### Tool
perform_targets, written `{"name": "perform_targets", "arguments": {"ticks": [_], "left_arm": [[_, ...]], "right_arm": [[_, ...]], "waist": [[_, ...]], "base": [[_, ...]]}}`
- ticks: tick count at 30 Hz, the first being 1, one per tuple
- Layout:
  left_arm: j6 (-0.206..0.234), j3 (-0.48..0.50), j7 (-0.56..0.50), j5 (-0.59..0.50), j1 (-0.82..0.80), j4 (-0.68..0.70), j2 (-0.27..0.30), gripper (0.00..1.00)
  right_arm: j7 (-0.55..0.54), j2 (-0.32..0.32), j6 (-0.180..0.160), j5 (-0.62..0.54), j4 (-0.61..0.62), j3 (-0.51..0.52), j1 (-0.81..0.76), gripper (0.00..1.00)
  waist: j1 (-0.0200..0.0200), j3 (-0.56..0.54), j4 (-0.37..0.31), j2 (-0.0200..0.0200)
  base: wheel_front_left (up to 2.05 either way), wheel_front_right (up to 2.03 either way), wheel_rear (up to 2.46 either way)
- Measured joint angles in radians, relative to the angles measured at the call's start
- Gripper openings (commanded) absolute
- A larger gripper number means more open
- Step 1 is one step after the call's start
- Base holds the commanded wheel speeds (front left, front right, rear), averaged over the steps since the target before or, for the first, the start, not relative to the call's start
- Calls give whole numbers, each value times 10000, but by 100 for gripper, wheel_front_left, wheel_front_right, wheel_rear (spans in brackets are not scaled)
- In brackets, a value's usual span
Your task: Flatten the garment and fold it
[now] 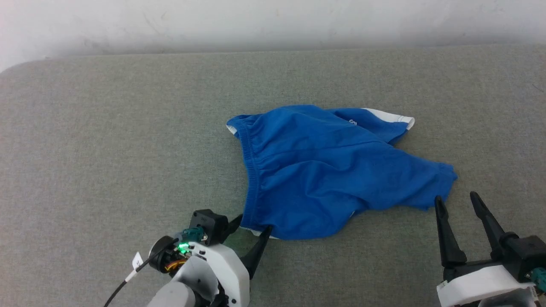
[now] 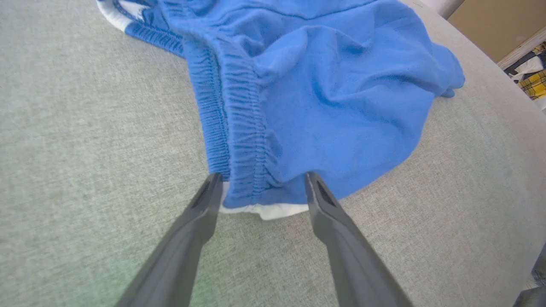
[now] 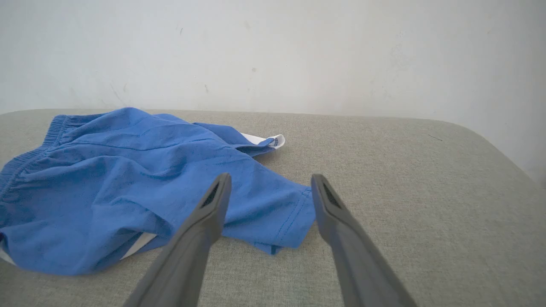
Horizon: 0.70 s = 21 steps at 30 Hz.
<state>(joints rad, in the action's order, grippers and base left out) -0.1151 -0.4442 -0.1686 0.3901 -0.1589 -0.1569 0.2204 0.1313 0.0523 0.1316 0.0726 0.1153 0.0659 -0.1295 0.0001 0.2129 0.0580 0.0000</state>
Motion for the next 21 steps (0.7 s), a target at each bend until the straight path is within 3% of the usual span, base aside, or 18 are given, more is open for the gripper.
{"name": "perform_targets", "arguments": {"ticks": [1, 2, 3, 4, 11, 16, 17, 19, 21], "left_arm": [[2, -4, 0, 29, 0, -109, -21, 100], [2, -13, -67, 69, -1, -226, -42, 76], [2, -17, -69, 107, -1, -276, -61, 18], [10, 15, -56, 171, -7, -284, -86, 0], [10, 556, -8, 1216, -111, 453, -134, 0], [35, 1413, -169, 1831, -873, 1582, 242, 0], [134, 1607, -159, 1785, -1059, 1672, 395, 4], [433, 2119, -48, 1804, -1338, 1643, 560, 24], [696, 2389, 105, 1684, -1487, 1333, 706, 38]], "right_arm": [[-2, 0, 0, 0, 0, 0, 12, 100], [-4, 0, 0, 0, 2, 0, 22, 100], [-31, 0, 0, 0, 4, 4, 25, 100], [-69, 0, 0, 2, 6, 6, 25, 100], [-75, 0, 0, 6, 48, 0, 70, 100], [-94, 0, 0, 31, 35, -92, 148, 100], [-102, 0, 0, 33, 23, -119, 193, 100], [-155, 0, 0, 36, -13, -184, 267, 100], [-159, 0, 0, 54, -67, -265, 299, 100]], "waist": [[0, 17, -16, 0], [0, 30, -29, 0], [0, 40, -35, 0], [0, 47, -34, 0], [0, 167, 16, 0], [0, 369, 29, 0], [0, 421, 21, 0], [1, 533, -9, 0], [0, 640, -61, 0]], "base": [[0, 0, 0], [0, 0, 0], [0, 0, 0], [0, 0, 0], [0, 0, 0], [0, 0, 0], [0, 0, 0], [0, 0, 0], [0, 0, 0]]}}
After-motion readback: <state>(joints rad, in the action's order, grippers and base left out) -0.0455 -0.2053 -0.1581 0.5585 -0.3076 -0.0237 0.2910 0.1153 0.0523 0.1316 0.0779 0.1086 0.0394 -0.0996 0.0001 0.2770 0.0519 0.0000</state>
